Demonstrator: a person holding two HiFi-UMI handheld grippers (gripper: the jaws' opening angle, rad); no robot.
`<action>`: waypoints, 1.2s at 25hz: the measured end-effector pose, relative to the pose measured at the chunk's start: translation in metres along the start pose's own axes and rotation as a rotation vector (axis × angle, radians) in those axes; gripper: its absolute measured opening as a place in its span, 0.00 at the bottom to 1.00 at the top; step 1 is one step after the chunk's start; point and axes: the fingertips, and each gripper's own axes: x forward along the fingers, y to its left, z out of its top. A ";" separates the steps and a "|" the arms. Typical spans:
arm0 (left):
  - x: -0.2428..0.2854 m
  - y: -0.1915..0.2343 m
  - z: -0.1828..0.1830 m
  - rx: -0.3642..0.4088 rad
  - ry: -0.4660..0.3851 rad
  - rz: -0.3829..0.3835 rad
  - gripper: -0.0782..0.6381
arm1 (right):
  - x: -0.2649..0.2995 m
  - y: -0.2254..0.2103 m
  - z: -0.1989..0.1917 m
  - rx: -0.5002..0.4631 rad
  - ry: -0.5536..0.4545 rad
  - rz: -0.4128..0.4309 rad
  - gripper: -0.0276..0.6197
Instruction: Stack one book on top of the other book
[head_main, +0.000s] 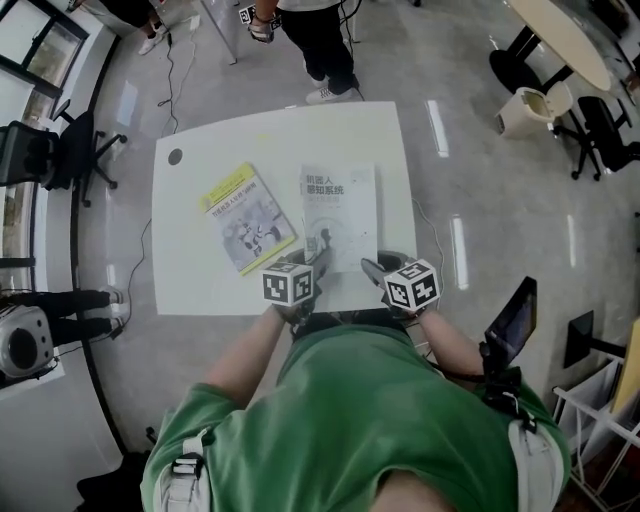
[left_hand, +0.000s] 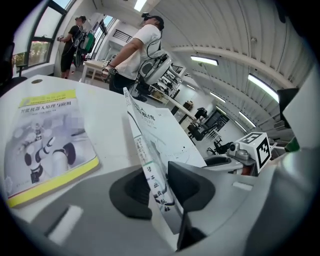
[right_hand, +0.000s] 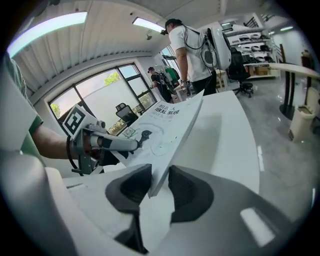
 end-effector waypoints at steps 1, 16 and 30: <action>-0.002 0.001 0.002 0.001 -0.013 0.006 0.25 | 0.000 0.001 0.003 -0.020 -0.005 0.000 0.22; -0.064 0.019 0.014 -0.036 -0.226 0.180 0.25 | 0.015 0.047 0.047 -0.315 -0.048 0.102 0.22; -0.118 0.025 0.017 -0.106 -0.344 0.406 0.26 | 0.025 0.090 0.076 -0.500 -0.065 0.275 0.22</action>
